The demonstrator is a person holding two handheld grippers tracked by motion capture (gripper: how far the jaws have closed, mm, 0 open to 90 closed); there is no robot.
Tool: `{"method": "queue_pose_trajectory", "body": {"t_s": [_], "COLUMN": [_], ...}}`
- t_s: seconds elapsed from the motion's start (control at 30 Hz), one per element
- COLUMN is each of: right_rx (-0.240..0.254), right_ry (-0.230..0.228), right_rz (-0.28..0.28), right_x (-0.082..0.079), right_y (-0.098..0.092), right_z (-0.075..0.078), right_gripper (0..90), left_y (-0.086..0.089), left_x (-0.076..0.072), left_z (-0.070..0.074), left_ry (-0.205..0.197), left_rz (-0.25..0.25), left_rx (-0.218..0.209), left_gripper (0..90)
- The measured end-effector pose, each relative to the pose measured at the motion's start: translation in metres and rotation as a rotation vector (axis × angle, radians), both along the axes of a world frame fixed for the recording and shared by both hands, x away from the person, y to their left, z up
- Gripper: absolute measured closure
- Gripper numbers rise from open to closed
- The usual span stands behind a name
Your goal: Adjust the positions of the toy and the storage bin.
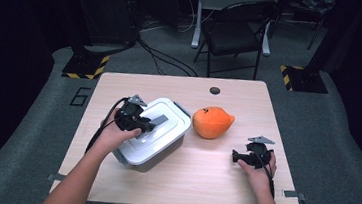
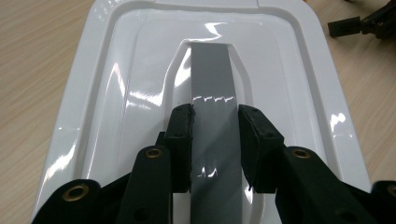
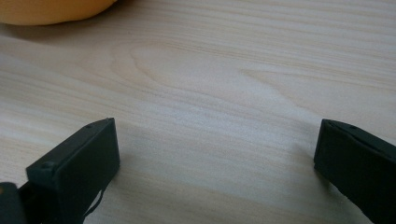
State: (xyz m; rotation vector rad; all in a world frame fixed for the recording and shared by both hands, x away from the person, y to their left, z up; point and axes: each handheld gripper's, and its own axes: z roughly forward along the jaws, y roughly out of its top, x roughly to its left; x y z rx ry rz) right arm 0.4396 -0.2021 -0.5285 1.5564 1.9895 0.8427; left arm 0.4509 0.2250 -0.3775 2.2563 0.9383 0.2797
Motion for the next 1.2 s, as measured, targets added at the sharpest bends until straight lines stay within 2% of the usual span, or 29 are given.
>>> {"method": "queue_pose_trajectory", "body": {"t_s": [0.37,0.43,0.47,0.53,0.6,0.63,0.73,0.8,0.9,0.97,1.1,1.2], "right_rx": [-0.003,0.002,0.002,0.008,0.002,0.005,-0.021,-0.024,-0.029,-0.026,-0.026,-0.021], "right_ry": [-0.006,-0.013,-0.013,-0.042,-0.043,-0.045,-0.043,-0.040,-0.050,-0.055,-0.083,-0.085], "right_rz": [0.009,0.006,0.006,0.028,0.039,0.055,0.079,0.100,0.134,0.145,0.173,0.192], "right_x": [0.000,-0.001,-0.001,-0.003,-0.003,-0.003,-0.004,-0.005,-0.006,-0.006,0.000,0.003], "right_y": [0.003,0.004,0.004,0.006,0.006,0.008,0.010,0.015,0.023,0.024,0.029,0.033], "right_z": [0.000,0.001,0.001,0.003,0.003,0.005,0.008,0.013,0.025,0.029,0.048,0.054], "right_gripper": [1.0,7.0,7.0,22.4,25.9,34.5,36.8,37.6,38.6,38.4,37.8,37.7], "left_y": [-0.005,-0.006,-0.006,-0.007,-0.007,-0.007,-0.007,-0.006,-0.001,0.000,-0.001,0.000], "left_x": [-0.002,-0.002,-0.002,-0.002,-0.002,-0.002,-0.001,-0.001,0.001,0.001,0.001,0.002], "left_z": [0.000,0.000,0.000,0.000,0.000,-0.001,-0.001,-0.002,-0.004,-0.004,-0.004,-0.004], "left_ry": [0.005,0.007,0.007,0.006,0.008,0.017,0.017,0.013,0.034,0.035,0.031,0.037], "left_rz": [-0.027,-0.033,-0.033,-0.037,-0.039,-0.040,-0.040,-0.030,-0.025,-0.024,-0.021,-0.013], "left_rx": [-0.015,-0.014,-0.014,-0.017,-0.019,-0.026,-0.026,-0.033,-0.072,-0.076,-0.073,-0.075], "left_gripper": [66.5,66.5,66.5,66.5,66.5,66.5,66.5,66.4,66.4,66.4,65.9,62.9]}}
